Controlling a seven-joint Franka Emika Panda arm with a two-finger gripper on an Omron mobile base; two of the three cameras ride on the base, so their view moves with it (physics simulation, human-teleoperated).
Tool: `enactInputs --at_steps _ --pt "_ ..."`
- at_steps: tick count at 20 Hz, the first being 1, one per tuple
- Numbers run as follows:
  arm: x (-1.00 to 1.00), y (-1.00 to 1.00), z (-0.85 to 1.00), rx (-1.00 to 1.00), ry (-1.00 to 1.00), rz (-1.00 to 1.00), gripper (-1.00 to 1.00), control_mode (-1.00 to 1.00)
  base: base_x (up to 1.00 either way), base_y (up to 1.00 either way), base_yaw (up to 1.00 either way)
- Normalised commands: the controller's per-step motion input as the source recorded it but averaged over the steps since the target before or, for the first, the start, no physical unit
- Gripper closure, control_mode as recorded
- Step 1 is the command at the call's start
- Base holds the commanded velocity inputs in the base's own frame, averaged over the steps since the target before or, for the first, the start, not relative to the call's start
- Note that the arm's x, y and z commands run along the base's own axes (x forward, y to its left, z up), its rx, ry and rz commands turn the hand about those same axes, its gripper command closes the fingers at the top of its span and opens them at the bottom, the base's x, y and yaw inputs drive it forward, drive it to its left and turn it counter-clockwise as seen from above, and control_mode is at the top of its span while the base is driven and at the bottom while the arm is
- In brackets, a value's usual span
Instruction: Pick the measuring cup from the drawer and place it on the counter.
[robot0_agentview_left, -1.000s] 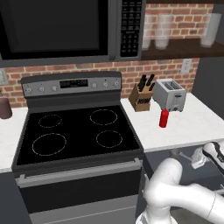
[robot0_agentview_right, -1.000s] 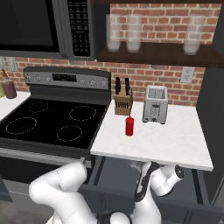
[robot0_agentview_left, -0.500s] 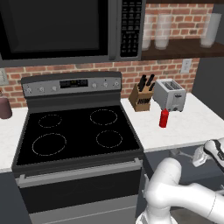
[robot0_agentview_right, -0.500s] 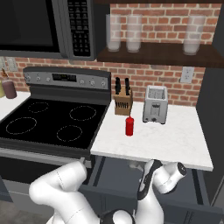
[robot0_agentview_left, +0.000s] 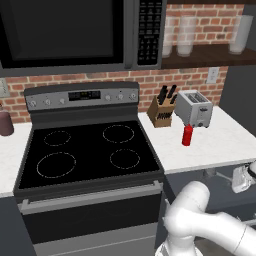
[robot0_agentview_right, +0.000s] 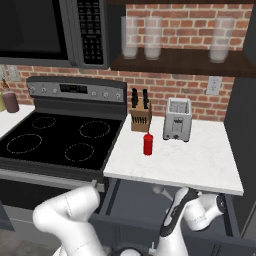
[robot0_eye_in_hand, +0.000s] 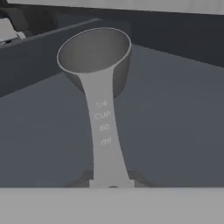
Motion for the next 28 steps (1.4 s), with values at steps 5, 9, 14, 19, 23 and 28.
enactInputs --at_steps 5,9,14,19,23,28 --pt "-0.54 -0.19 0.72 0.03 -0.21 0.0 1.0 -1.0 0.0 0.0 0.0" --pt "-0.49 -0.01 0.42 0.0 -0.04 0.01 1.0 -1.0 0.0 0.0 0.0" --pt "-0.56 0.0 0.25 -0.08 0.0 0.06 1.0 -1.0 0.0 0.0 0.0" --pt "-0.59 0.0 0.45 -0.11 0.0 0.06 1.0 -1.0 0.0 0.0 0.0" --pt "-0.61 0.0 0.82 -0.07 -0.04 0.11 1.0 -1.0 0.0 0.0 0.0" --pt "-0.78 -0.02 0.84 -0.08 -0.03 0.15 1.0 -1.0 0.0 0.0 0.0"
